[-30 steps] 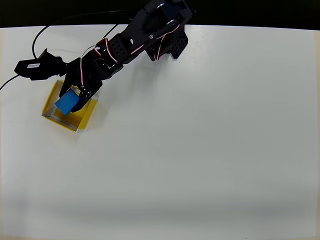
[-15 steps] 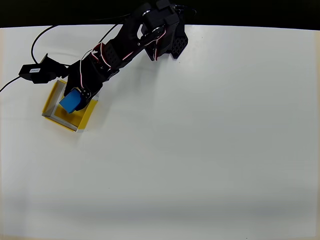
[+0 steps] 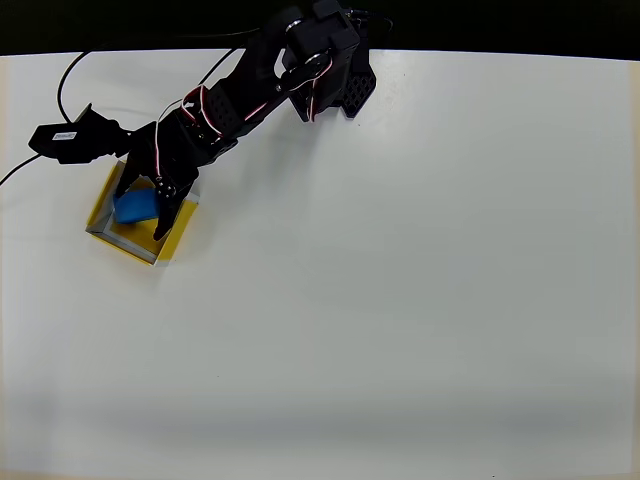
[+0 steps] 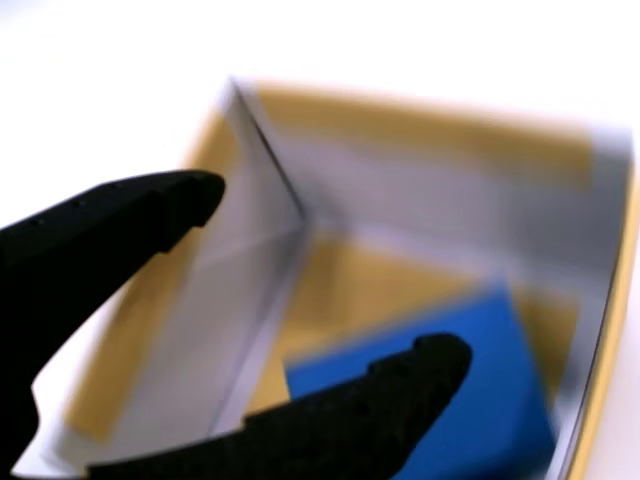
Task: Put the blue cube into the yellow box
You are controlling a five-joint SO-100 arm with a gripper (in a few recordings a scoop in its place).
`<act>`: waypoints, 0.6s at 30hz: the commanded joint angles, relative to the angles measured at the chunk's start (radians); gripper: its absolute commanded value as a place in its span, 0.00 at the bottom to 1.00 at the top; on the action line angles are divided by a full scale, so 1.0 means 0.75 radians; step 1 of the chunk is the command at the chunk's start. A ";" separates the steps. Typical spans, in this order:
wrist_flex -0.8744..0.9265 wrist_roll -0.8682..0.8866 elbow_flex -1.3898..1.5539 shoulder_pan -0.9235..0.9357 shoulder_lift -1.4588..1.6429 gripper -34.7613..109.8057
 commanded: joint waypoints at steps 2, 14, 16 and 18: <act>0.037 -0.041 -0.127 -0.131 0.331 0.45; 0.409 -0.037 0.057 -0.642 0.904 0.34; 0.491 -0.029 0.104 -0.708 0.984 0.33; 0.585 -0.020 0.147 -0.763 1.059 0.31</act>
